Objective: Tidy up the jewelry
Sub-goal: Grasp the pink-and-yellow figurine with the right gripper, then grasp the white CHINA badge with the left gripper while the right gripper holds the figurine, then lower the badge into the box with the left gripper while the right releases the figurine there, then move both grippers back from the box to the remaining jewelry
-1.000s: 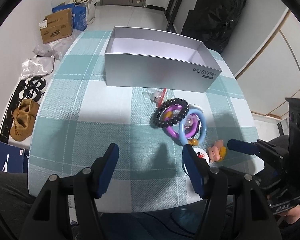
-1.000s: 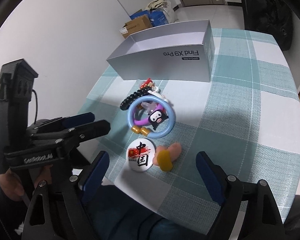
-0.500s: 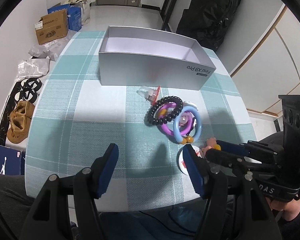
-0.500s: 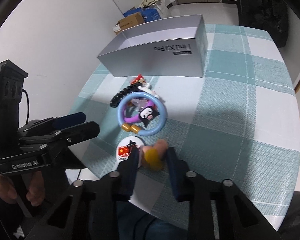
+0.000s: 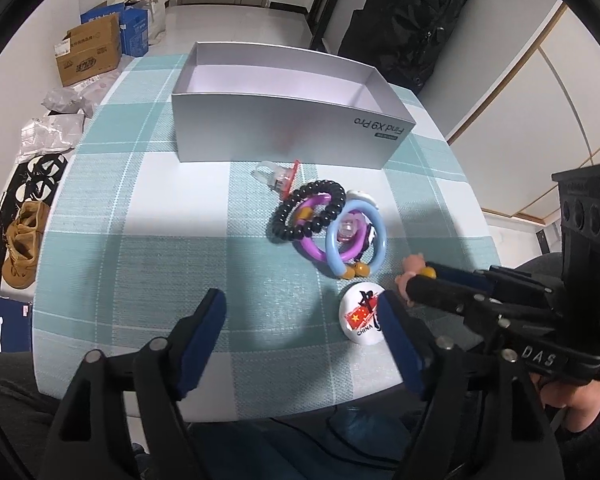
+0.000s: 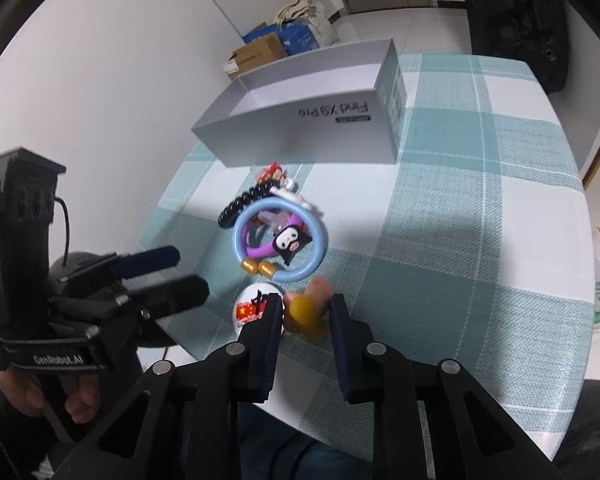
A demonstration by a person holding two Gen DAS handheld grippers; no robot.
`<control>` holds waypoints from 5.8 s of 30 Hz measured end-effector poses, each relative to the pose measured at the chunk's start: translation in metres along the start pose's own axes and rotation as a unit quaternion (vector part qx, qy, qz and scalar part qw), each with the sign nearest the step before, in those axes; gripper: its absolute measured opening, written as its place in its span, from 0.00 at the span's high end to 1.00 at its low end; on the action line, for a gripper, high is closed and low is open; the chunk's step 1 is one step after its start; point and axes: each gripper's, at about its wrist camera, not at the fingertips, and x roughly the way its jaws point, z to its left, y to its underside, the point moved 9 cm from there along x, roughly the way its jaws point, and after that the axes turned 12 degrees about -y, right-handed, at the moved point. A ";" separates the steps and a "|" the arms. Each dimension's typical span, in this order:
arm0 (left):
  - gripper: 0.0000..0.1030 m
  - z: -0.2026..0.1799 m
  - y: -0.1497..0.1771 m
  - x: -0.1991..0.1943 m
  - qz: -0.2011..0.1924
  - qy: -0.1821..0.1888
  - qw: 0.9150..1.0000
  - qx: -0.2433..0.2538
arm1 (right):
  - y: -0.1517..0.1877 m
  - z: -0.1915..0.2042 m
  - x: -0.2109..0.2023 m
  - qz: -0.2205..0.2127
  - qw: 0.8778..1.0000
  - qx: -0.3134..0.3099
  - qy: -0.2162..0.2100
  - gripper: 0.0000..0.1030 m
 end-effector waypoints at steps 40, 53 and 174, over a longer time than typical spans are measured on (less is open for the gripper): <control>0.26 -0.055 0.017 0.028 0.013 -0.077 0.987 0.143 | -0.031 -0.029 -0.054 -0.116 0.991 0.069 -0.027 0.78; 0.64 -0.053 0.013 0.024 0.003 -0.057 0.990 0.126 | -0.030 -0.028 -0.049 -0.110 0.992 0.065 -0.021 0.78; 0.24 0.056 -0.038 -0.003 -0.035 0.021 0.992 -0.119 | -0.036 0.029 0.028 -0.019 0.996 -0.091 0.000 0.16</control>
